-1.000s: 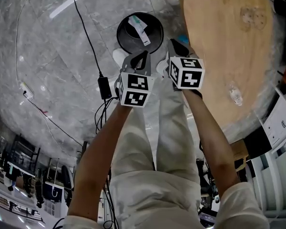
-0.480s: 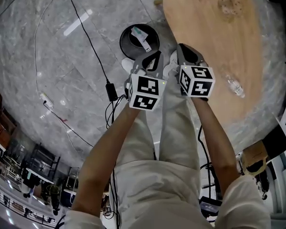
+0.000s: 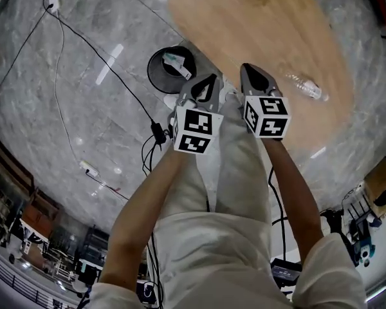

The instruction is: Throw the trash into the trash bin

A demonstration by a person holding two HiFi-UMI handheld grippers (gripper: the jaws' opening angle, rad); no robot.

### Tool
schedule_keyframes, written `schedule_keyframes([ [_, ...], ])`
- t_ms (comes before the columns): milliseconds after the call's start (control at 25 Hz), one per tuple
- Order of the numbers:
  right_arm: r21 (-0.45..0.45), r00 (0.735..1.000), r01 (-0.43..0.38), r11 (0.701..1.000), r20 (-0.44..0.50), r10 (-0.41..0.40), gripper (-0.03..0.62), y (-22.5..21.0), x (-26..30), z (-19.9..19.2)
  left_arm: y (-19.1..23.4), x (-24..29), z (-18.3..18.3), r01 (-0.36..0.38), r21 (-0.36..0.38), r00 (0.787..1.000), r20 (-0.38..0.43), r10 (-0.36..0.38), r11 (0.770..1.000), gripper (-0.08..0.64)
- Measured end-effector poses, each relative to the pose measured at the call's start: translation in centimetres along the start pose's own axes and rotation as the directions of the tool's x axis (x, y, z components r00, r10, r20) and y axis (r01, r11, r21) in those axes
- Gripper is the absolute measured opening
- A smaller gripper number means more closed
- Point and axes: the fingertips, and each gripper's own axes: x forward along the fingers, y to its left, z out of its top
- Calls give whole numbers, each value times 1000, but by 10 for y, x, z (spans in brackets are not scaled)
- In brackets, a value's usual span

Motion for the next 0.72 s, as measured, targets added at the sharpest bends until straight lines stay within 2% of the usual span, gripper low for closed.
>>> schedule_keyframes([
  [160, 73, 994, 99, 992, 31, -102, 28, -49, -27, -16, -44, 17, 3, 96, 105, 995, -42, -92, 990, 1],
  [280, 148, 981, 176, 973, 55, -186, 28, -86, -46, -26, -76, 29, 8, 169, 187, 985, -70, -159, 968, 1],
  [440, 219, 960, 251, 943, 70, -272, 28, -122, -74, -45, -108, 43, 2, 243, 255, 969, -113, -220, 936, 1],
  [640, 204, 940, 319, 925, 56, -337, 30, -163, -115, -65, -144, 61, 13, 310, 319, 949, -154, -274, 896, 1],
  [720, 178, 938, 334, 926, 38, -345, 56, -180, -129, -76, -159, 68, 18, 326, 329, 944, -159, -288, 886, 1],
])
